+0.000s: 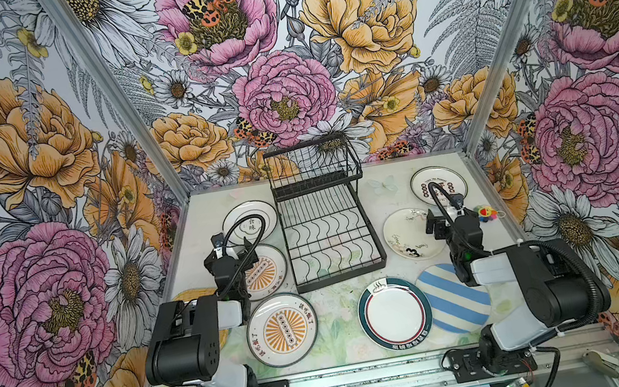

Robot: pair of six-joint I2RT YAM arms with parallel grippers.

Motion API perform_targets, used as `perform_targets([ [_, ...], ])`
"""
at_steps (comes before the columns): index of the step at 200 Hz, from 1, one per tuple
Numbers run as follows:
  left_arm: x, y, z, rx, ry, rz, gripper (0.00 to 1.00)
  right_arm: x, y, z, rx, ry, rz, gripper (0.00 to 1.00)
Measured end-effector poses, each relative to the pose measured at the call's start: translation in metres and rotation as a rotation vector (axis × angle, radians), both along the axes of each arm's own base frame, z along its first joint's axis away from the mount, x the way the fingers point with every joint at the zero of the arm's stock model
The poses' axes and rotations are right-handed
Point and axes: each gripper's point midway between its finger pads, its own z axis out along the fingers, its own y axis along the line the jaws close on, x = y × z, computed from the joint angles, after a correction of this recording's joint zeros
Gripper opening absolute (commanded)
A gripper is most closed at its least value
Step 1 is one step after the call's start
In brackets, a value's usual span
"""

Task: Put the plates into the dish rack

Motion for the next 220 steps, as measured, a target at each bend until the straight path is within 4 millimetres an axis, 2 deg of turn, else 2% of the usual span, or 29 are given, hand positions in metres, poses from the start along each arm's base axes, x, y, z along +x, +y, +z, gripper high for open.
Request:
perform_targets([
  [167,0.001,-0.003,0.0,0.012,0.03,-0.005,0.99,-0.005,0.002,-0.004,0.001,0.048,0.021,1.0],
  [187,0.006,-0.016,0.02,0.043,0.034,-0.034,0.99,-0.005,0.017,0.017,-0.008,0.064,0.055,1.0],
  [220,0.016,-0.053,0.069,0.063,0.011,-0.121,0.99,0.019,0.054,0.089,0.043,0.02,0.142,0.99],
])
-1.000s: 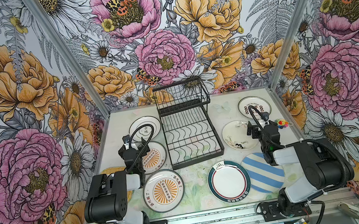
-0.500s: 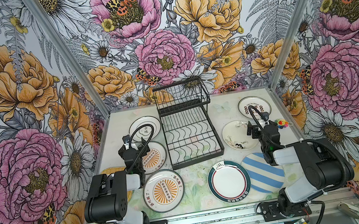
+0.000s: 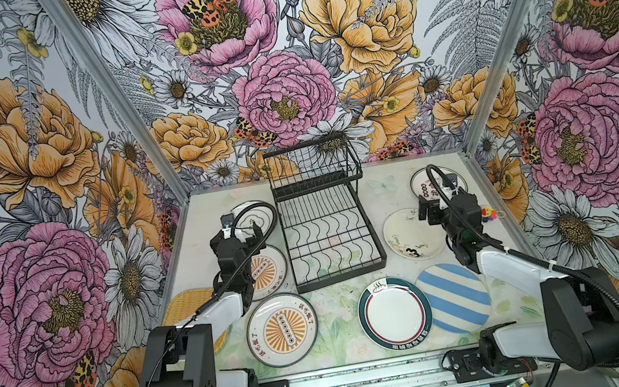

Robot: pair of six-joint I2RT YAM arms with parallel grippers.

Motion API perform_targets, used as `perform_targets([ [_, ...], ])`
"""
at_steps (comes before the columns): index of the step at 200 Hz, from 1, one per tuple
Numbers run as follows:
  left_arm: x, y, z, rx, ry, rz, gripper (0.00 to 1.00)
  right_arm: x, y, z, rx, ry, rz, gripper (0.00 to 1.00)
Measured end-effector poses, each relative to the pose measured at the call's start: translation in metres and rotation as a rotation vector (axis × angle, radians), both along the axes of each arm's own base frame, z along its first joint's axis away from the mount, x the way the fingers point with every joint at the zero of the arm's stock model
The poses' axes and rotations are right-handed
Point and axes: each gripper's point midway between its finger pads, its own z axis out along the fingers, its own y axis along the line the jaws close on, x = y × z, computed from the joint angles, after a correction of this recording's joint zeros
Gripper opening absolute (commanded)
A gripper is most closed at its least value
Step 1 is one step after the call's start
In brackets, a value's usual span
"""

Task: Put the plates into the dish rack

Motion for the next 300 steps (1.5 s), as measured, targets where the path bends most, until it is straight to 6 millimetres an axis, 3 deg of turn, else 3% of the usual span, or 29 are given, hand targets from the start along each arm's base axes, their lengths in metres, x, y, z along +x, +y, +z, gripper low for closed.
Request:
perform_targets([
  [16,0.001,-0.02,0.012,-0.01,0.023,-0.045,0.99,0.01,0.028,0.017,0.027,0.013,0.072,1.0],
  [28,-0.001,-0.035,0.014,-0.028,0.054,-0.078,0.98,0.014,0.051,0.017,0.051,0.047,0.135,1.0],
  [63,-0.009,-0.07,-0.001,-0.145,0.19,-0.159,0.86,0.02,0.11,-0.027,0.088,0.237,0.268,0.98],
  [84,-0.014,-0.073,-0.02,-0.223,0.27,-0.139,0.81,0.019,0.134,-0.05,0.101,0.323,0.313,0.94],
  [106,-0.021,-0.074,-0.042,-0.297,0.349,-0.113,0.76,0.021,0.151,-0.061,0.122,0.373,0.338,0.89],
  [181,-0.036,-0.104,-0.105,-0.396,0.558,-0.129,0.69,0.032,0.178,-0.094,0.172,0.475,0.338,0.72],
  [278,-0.04,-0.113,-0.109,-0.416,0.575,-0.137,0.69,0.038,0.175,-0.127,0.161,0.559,0.279,0.48],
  [300,-0.04,-0.113,-0.109,-0.421,0.575,-0.134,0.7,0.036,0.17,-0.135,0.141,0.582,0.256,0.47],
])
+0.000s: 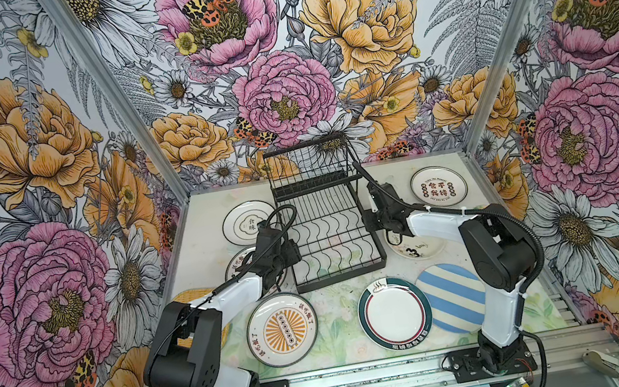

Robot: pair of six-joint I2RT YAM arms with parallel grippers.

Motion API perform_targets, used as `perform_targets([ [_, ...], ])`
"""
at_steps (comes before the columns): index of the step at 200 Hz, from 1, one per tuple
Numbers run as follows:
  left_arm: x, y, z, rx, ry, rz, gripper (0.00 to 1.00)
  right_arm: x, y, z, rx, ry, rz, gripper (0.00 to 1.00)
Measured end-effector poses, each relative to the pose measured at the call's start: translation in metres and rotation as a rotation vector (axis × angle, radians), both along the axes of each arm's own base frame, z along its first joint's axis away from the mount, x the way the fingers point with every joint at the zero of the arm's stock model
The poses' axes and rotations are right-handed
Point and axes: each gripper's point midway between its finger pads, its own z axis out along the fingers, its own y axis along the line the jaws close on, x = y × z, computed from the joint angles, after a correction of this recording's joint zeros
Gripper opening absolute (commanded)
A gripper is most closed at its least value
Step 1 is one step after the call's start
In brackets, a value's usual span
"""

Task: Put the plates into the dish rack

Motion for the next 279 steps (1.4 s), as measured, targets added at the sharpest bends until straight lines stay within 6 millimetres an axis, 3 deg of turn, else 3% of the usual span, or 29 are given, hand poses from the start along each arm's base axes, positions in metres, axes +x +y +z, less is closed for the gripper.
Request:
perform_targets([
  [105,-0.001,-0.002,0.003,-0.008,-0.005,-0.005,0.71,0.007,-0.011,0.007,-0.101,-0.006,0.009,0.46],
  [205,-0.026,-0.031,-0.007,-0.038,0.076,-0.072,0.71,0.026,-0.019,0.002,-0.125,0.009,0.0,0.46],
  [248,-0.03,-0.03,-0.003,-0.043,0.082,-0.066,0.72,0.025,-0.017,0.004,-0.104,0.02,0.014,0.56],
  [279,-0.035,-0.03,0.005,-0.051,0.078,-0.066,0.74,0.003,-0.016,0.029,-0.054,0.021,0.043,0.65],
])
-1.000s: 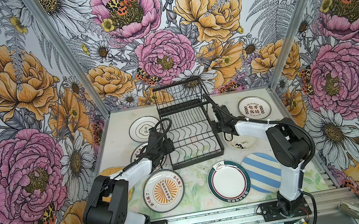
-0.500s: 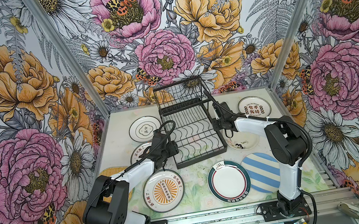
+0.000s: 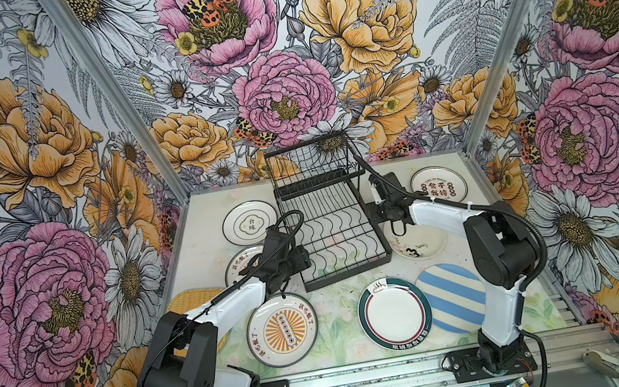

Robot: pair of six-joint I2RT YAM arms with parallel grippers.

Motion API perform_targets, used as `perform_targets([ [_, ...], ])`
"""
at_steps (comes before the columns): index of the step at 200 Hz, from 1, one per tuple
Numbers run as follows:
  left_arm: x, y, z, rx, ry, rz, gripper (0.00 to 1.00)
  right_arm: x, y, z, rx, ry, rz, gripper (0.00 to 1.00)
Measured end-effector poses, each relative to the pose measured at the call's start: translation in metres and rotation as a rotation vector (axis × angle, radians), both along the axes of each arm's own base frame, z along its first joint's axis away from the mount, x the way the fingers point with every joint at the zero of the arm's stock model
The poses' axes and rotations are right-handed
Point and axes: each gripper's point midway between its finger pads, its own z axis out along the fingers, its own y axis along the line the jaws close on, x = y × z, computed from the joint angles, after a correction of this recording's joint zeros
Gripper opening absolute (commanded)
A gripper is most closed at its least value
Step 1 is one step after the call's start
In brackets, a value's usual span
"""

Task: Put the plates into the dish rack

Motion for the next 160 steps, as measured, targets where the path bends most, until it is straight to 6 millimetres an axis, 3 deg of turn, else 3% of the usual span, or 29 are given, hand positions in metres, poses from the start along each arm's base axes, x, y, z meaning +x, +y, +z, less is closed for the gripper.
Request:
perform_targets([
  [31,-0.008,-0.006,0.01,-0.003,-0.002,-0.025,0.75,-0.042,-0.004,0.036,0.093,-0.002,0.005,0.7],
  [52,-0.015,-0.015,0.015,-0.011,-0.004,-0.056,0.76,-0.081,-0.012,0.042,0.16,0.036,-0.017,0.72],
  [105,-0.032,-0.033,0.016,-0.02,0.016,-0.122,0.78,-0.192,-0.039,0.007,0.241,0.274,-0.146,0.75],
  [160,-0.045,-0.049,0.014,-0.048,0.049,-0.191,0.8,-0.256,-0.05,-0.024,0.263,0.454,-0.235,0.75],
])
